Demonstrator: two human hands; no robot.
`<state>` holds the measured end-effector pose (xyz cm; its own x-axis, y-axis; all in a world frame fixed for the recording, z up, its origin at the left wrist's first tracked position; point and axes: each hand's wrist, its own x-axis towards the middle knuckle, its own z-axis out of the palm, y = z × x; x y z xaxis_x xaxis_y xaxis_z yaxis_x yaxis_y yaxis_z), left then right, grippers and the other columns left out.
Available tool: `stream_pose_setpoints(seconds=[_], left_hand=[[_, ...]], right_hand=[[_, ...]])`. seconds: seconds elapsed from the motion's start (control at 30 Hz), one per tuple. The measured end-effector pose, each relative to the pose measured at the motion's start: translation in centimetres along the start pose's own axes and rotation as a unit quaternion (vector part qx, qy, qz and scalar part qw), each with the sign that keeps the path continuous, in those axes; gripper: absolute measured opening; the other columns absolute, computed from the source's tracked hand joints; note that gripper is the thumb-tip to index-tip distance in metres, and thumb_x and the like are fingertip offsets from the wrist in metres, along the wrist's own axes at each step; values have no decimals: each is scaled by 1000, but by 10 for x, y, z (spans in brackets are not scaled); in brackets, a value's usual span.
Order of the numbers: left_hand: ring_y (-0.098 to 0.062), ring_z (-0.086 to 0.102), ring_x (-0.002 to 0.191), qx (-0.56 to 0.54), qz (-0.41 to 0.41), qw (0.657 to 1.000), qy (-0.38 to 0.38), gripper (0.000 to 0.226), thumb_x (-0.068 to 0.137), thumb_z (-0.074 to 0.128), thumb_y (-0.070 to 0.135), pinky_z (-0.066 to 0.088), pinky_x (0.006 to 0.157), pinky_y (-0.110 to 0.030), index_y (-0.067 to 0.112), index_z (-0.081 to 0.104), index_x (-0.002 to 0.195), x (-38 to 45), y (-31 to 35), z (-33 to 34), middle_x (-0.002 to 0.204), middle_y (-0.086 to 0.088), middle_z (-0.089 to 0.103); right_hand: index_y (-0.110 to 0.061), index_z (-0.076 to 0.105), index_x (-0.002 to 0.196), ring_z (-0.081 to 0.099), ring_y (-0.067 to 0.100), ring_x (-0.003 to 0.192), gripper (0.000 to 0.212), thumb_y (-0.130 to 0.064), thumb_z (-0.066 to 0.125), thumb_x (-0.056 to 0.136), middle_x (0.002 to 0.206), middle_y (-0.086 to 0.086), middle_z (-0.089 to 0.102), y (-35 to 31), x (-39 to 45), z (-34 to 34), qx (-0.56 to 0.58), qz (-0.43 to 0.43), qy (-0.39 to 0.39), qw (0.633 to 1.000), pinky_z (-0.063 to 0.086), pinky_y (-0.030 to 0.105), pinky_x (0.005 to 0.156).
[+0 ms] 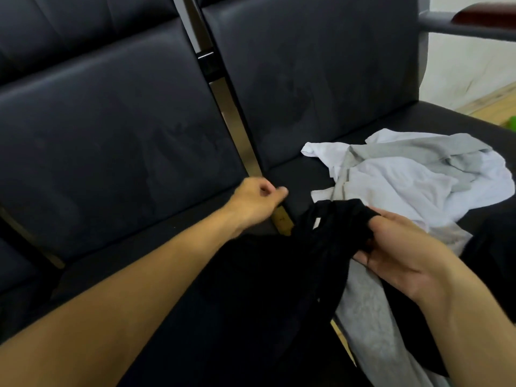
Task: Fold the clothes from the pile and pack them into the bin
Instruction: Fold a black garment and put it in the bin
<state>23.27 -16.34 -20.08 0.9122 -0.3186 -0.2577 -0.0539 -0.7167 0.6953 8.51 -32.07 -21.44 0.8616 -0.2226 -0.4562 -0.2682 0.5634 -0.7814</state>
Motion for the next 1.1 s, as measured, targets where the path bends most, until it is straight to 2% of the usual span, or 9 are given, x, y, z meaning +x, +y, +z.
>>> stream_pose_setpoints(seconds=[0.13, 0.2, 0.33, 0.5, 0.6, 0.67, 0.83, 0.93, 1.1], left_hand=[[-13, 63, 85, 42, -80, 976, -198, 52, 90, 55, 61, 55, 76, -29, 14, 62, 110, -25, 1, 25, 100, 0, 65], [-13, 61, 84, 33, -69, 978, -194, 45, 87, 63, 58, 53, 71, -28, 16, 59, 104, -25, -1, 35, 102, -1, 63], [-8, 42, 50, -33, -64, 989, -131, 24, 89, 70, 38, 31, 43, -17, 15, 69, 95, -15, 1, 30, 77, -2, 56], [-13, 58, 68, -168, -100, 975, -108, 18, 102, 52, 23, 51, 70, -29, 16, 61, 88, -1, 10, -1, 81, -1, 60], [-21, 66, 87, -67, -123, 964, -226, 39, 99, 53, 43, 56, 79, -35, 7, 66, 106, -12, 10, 8, 103, -10, 69], [-17, 65, 86, -26, -97, 962, -254, 44, 95, 60, 45, 55, 78, -32, 6, 67, 114, -19, 8, 23, 98, -7, 70], [-17, 66, 83, -205, -131, 963, -112, 6, 96, 62, 17, 54, 76, -30, 13, 65, 101, -9, 6, 26, 98, -8, 70], [-19, 62, 61, -286, -137, 946, -62, 20, 106, 36, 13, 49, 53, -27, 12, 51, 93, -6, 16, 8, 77, -7, 65], [-14, 34, 43, -181, -5, 975, 125, 25, 104, 31, 9, 23, 40, -15, 23, 35, 84, 25, 29, -41, 63, -5, 52]], right_hand=[[-3, 71, 84, 60, 22, 64, 24, 3, 49, 94, 69, 13, 67, 10, 5, -1, -120, -39, 87, 988, 52, 35, 69], [-2, 69, 81, 57, 25, 66, 19, 1, 55, 92, 71, 19, 65, 14, 7, -3, -196, -74, 111, 971, 49, 33, 64], [-10, 70, 75, 60, 21, 62, 22, 1, 58, 89, 72, 15, 71, 16, 11, -9, -290, -103, 143, 940, 48, 28, 59], [-9, 68, 74, 57, 21, 60, 19, -9, 58, 90, 71, 18, 71, 16, 13, -9, -304, -119, 127, 937, 46, 33, 60], [-10, 69, 80, 59, 26, 62, 16, -17, 56, 87, 75, 23, 70, 14, 13, -5, -281, -127, 124, 943, 52, 46, 61], [-12, 70, 82, 63, 28, 64, 16, -22, 57, 84, 73, 20, 71, 13, 11, -3, -271, -128, 122, 946, 56, 52, 65], [-8, 69, 76, 62, 23, 60, 19, -15, 58, 89, 65, 15, 69, 12, 9, -5, -259, -116, 124, 951, 56, 42, 64], [-7, 71, 80, 63, 15, 49, 25, -3, 50, 93, 66, 10, 70, 11, 9, -5, -243, -103, 128, 956, 56, 26, 50], [-14, 67, 76, 63, 20, 50, 37, 14, 42, 76, 65, 10, 70, 9, 11, -8, -354, -156, 165, 907, 51, 27, 46]])
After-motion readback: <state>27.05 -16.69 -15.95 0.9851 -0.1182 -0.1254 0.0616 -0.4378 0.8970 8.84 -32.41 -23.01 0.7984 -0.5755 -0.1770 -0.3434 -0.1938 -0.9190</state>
